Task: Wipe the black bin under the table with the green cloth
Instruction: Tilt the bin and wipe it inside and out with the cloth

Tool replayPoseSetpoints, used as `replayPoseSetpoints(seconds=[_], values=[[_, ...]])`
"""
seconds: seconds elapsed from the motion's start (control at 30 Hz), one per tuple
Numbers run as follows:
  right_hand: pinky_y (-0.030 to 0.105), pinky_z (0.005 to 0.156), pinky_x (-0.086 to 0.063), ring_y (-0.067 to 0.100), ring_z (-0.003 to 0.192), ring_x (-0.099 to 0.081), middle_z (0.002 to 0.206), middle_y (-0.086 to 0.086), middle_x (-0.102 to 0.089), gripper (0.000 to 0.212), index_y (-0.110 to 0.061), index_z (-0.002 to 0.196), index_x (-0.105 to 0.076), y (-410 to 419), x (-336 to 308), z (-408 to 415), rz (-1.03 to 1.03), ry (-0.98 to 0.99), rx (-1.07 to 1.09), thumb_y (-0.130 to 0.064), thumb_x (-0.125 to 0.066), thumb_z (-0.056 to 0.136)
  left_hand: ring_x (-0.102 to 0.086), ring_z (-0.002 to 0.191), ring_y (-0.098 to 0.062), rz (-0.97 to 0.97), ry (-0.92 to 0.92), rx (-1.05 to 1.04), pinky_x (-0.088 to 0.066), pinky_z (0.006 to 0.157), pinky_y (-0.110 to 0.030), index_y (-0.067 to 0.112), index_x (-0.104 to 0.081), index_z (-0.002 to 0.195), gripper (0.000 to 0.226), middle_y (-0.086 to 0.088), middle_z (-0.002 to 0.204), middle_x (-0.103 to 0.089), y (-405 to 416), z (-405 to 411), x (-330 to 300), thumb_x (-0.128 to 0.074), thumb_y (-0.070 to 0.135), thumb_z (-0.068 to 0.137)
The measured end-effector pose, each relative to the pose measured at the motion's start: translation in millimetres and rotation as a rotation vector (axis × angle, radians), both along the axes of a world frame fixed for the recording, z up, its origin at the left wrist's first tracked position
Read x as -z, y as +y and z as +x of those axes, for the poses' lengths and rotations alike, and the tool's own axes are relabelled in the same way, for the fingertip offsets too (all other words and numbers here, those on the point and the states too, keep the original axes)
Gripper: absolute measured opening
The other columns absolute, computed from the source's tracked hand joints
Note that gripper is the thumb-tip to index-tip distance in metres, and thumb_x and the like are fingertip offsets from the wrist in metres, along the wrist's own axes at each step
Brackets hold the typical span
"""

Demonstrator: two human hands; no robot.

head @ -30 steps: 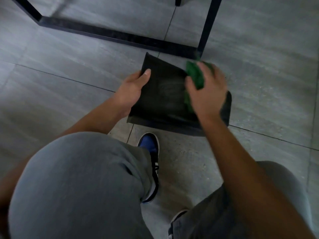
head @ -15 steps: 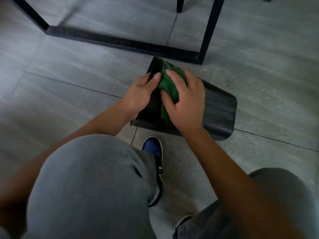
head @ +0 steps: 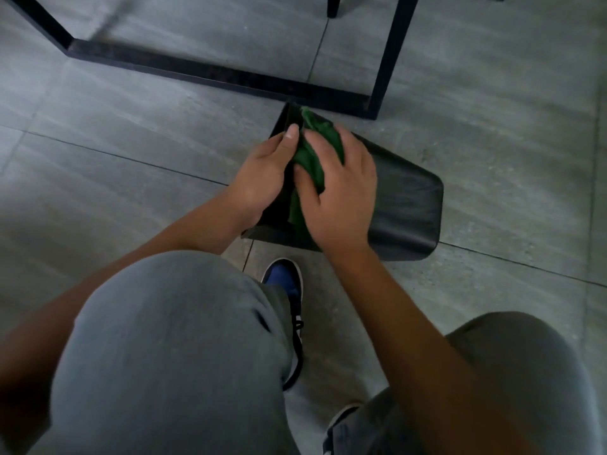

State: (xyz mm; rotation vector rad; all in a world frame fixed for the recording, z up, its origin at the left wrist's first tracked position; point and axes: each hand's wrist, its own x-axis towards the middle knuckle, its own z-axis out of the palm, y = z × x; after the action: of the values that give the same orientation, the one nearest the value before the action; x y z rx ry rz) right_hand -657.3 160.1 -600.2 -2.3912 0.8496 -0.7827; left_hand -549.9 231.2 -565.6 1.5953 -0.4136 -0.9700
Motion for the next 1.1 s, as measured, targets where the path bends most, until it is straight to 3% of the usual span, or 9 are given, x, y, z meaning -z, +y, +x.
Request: replayPoseSetpoints(seconds=[0.23,0.3,0.47,0.57,0.7,0.8,0.93,1.03,1.1], values=[[0.055,0.115,-0.038,0.033,0.146,-0.035,0.164,0.008,-0.033,0.049,-0.032,0.149,-0.050,-87.8,35.7,-88.9,0.393,0.187,0.533,-0.039,-0.056,0.102,-0.075,0.101,-0.013,0.050,-0.002,0.007,-0.062,0.083,-0.031,0.031,-0.069,0.115,0.029,0.009,0.106,-0.078,6.7,13.9,7.6,-0.046,0.046,0.107],[0.055,0.117,-0.035,0.032,0.148,-0.034,0.164,0.007,-0.035,0.047,-0.030,0.147,-0.054,-58.2,25.1,-73.2,0.303,0.183,0.449,-0.037,-0.058,0.100,-0.074,0.104,-0.015,0.054,-0.003,-0.004,-0.060,0.090,-0.038,0.031,-0.070,0.116,0.031,0.006,0.108,-0.078,-0.1,12.1,8.3,-0.047,0.049,0.106],[0.055,0.118,-0.032,0.034,0.145,-0.041,0.156,0.010,-0.047,0.047,-0.024,0.141,-0.060,1.9,3.3,10.3,-0.007,0.017,-0.088,-0.042,-0.056,0.098,-0.074,0.108,-0.022,0.006,0.024,-0.064,-0.057,0.093,-0.036,0.019,-0.075,0.111,0.040,-0.007,0.110,-0.079,1.5,9.7,7.0,-0.042,0.041,0.109],[0.052,0.118,-0.033,0.029,0.145,-0.041,0.158,0.009,-0.045,0.051,-0.028,0.146,-0.054,-47.5,28.9,-23.9,0.032,0.142,0.065,-0.050,-0.051,0.100,-0.075,0.103,-0.021,0.042,0.034,-0.062,-0.062,0.086,-0.038,0.028,-0.075,0.109,0.035,-0.003,0.109,-0.079,11.6,15.0,11.1,-0.045,0.044,0.108],[0.057,0.118,-0.036,0.035,0.148,-0.034,0.166,0.011,-0.028,0.055,-0.028,0.154,-0.044,-105.8,49.6,-97.6,0.400,0.216,0.408,-0.044,-0.053,0.102,-0.075,0.095,-0.011,0.094,0.009,-0.042,-0.062,0.074,-0.024,0.029,-0.065,0.122,0.035,0.010,0.105,-0.077,15.1,20.7,13.1,-0.045,0.052,0.105],[0.058,0.124,-0.025,0.034,0.155,-0.021,0.169,0.006,-0.023,0.052,-0.030,0.153,-0.045,-53.6,31.7,-78.4,0.195,0.267,0.287,-0.043,-0.051,0.103,-0.076,0.094,-0.013,0.090,0.004,-0.038,-0.063,0.078,-0.030,0.028,-0.067,0.121,0.034,0.009,0.103,-0.078,5.7,16.5,7.8,-0.046,0.051,0.106],[0.056,0.123,-0.024,0.035,0.154,-0.025,0.166,0.006,-0.032,0.050,-0.030,0.149,-0.049,7.5,10.9,-18.3,0.005,0.087,-0.056,-0.047,-0.049,0.102,-0.075,0.104,-0.021,0.024,0.017,-0.058,-0.061,0.083,-0.029,0.015,-0.071,0.115,0.035,-0.007,0.108,-0.079,-5.7,3.3,1.6,-0.044,0.035,0.110],[0.060,0.121,-0.025,0.034,0.152,-0.029,0.165,0.006,-0.035,0.056,-0.034,0.151,-0.046,-38.9,18.3,-26.5,0.076,0.181,0.089,-0.056,-0.048,0.100,-0.075,0.104,-0.025,0.025,0.048,-0.052,-0.063,0.084,-0.038,0.018,-0.069,0.114,0.029,-0.007,0.108,-0.079,-0.9,2.7,0.7,-0.044,0.032,0.111],[0.060,0.121,-0.024,0.035,0.154,-0.026,0.168,0.007,-0.029,0.059,-0.035,0.154,-0.043,-72.6,27.9,-53.3,0.229,0.277,0.312,-0.057,-0.048,0.099,-0.076,0.097,-0.015,0.055,0.031,-0.037,-0.063,0.075,-0.029,0.024,-0.067,0.113,0.022,0.005,0.102,-0.080,5.2,4.9,0.9,-0.046,0.030,0.110]])
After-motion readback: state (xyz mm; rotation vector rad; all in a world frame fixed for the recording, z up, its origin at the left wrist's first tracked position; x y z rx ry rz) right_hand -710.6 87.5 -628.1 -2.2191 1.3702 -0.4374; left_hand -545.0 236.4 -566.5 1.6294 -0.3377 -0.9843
